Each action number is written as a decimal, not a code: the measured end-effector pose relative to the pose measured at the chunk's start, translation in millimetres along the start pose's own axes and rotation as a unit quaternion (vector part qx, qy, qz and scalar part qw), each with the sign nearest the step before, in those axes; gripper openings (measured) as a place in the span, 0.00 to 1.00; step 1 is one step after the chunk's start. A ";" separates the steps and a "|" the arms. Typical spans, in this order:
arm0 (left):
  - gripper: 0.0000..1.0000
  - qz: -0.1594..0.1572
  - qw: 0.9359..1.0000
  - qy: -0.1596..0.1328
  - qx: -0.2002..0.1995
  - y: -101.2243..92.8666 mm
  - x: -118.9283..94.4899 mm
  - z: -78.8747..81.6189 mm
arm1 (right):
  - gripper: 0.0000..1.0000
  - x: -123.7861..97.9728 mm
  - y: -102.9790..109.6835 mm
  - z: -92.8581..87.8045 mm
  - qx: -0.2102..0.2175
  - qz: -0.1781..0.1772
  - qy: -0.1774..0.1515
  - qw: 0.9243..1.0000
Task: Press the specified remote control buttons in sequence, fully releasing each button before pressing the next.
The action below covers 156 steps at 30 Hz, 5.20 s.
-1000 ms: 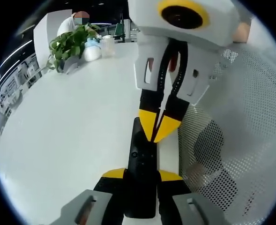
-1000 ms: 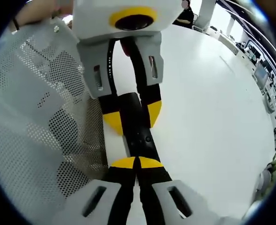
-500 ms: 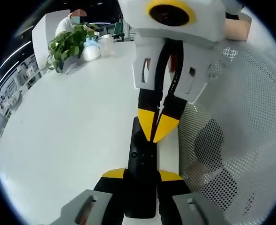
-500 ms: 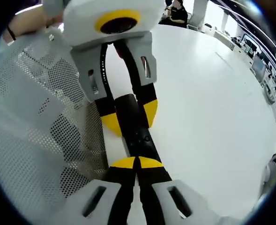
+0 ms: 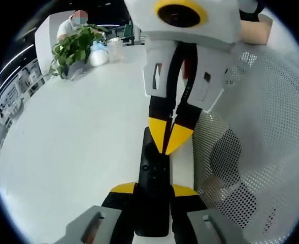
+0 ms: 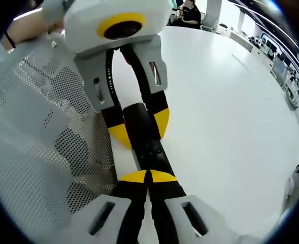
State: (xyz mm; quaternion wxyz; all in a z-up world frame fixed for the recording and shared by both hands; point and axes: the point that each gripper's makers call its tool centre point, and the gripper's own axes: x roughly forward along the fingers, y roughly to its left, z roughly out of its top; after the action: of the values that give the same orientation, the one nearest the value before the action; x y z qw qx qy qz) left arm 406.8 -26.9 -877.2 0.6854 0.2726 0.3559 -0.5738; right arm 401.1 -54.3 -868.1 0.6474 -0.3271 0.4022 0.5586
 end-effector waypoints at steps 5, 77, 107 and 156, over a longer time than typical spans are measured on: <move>0.24 0.000 1.000 -0.001 -0.003 0.7 0.5 0.0 | 0.00 1.0 -2.3 2.8 -0.004 -0.006 -0.002 1.000; 0.24 0.001 1.000 0.000 -0.003 0.9 -0.4 0.2 | 0.00 4.2 -13.5 11.5 0.043 -0.024 -0.016 0.999; 0.24 0.004 1.000 0.000 -0.004 0.0 -0.6 0.3 | 0.00 3.0 -22.0 8.4 0.085 -0.024 -0.025 0.996; 0.24 0.007 1.000 0.006 -0.002 0.5 -0.2 0.4 | 0.00 -0.1 -26.1 1.8 0.116 -0.027 -0.024 0.993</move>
State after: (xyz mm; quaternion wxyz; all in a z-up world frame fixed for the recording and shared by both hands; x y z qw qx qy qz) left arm 407.3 -27.0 -876.8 0.6877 0.2771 0.3590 -0.5669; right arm 427.1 -57.0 -867.9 0.7052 -0.2470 0.4392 0.4987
